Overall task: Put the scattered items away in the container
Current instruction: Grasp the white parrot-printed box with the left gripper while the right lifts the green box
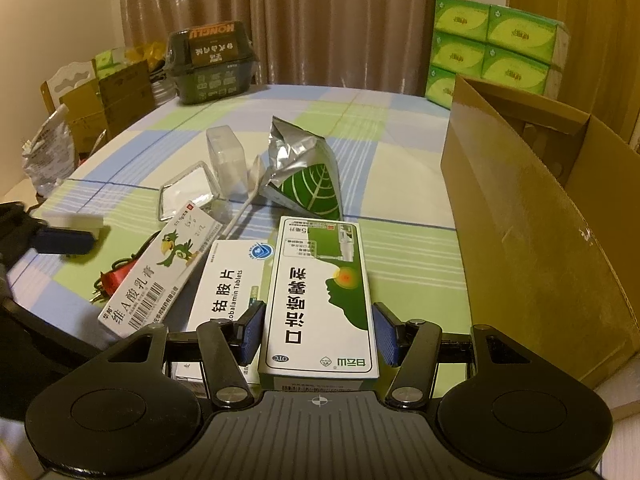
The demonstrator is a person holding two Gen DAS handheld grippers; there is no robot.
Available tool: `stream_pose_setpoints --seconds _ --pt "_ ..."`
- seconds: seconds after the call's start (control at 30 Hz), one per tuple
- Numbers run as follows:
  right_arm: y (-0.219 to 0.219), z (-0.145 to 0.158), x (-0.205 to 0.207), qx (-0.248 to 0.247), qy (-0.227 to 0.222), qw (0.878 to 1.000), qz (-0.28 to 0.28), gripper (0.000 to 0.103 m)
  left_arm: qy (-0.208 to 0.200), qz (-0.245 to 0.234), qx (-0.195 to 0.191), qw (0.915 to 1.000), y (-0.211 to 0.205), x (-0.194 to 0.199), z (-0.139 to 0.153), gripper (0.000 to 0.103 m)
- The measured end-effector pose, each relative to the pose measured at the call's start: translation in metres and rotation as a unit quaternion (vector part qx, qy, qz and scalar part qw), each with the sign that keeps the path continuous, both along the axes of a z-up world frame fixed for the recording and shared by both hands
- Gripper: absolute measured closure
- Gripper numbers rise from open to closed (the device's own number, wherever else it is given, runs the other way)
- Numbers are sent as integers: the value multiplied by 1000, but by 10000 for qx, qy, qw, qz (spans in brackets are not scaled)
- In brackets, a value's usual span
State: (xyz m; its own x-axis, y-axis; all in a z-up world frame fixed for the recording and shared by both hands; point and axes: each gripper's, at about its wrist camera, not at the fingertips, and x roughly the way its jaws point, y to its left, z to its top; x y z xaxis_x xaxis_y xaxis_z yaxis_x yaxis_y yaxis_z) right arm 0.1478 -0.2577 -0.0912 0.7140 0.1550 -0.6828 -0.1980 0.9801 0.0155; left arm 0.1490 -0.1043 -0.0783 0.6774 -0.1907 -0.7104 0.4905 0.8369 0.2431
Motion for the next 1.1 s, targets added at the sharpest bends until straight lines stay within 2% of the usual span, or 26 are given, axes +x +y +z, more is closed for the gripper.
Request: stream_pose_setpoints --seconds 0.1,0.17,0.23,0.27,0.33,0.4,0.43,0.57,0.63,0.83,0.97,1.1 --pt "-1 0 2 14 23 10000 23 50 -85 -219 488 9985 -14 0 -12 10" --pt "-1 -1 3 44 48 10000 25 49 -141 -297 754 9966 -20 1 -19 17" --pt "-2 -3 6 108 92 9999 24 45 -157 -299 828 9960 -21 2 -21 29" --pt "-1 -3 6 117 104 9999 10 43 -166 -308 818 9960 -20 2 -21 31" --pt "-2 -4 8 194 120 9997 3 42 -204 -339 842 9957 -18 2 -21 48" --pt "-2 -5 9 247 134 9996 -49 42 -249 -380 879 9951 -17 0 -22 60" --pt "-3 -5 9 288 143 9995 -74 42 -257 -381 872 9951 -15 -1 -21 62" --pt "-13 -5 12 617 247 9973 -306 40 -151 -332 632 9973 -5 -5 -17 63" --pt "-17 -4 12 629 254 9968 -418 33 -97 -294 519 9982 1 -8 -15 64" --pt "-19 -5 7 280 157 9982 -515 31 78 -72 199 9997 12 -6 -9 64" --pt "-19 -3 5 233 58 9984 -512 31 54 -2 24 10000 8 -1 -5 64" --pt "-14 -4 7 -35 -20 9991 -425 32 35 -26 120 9999 -1 7 -5 63"
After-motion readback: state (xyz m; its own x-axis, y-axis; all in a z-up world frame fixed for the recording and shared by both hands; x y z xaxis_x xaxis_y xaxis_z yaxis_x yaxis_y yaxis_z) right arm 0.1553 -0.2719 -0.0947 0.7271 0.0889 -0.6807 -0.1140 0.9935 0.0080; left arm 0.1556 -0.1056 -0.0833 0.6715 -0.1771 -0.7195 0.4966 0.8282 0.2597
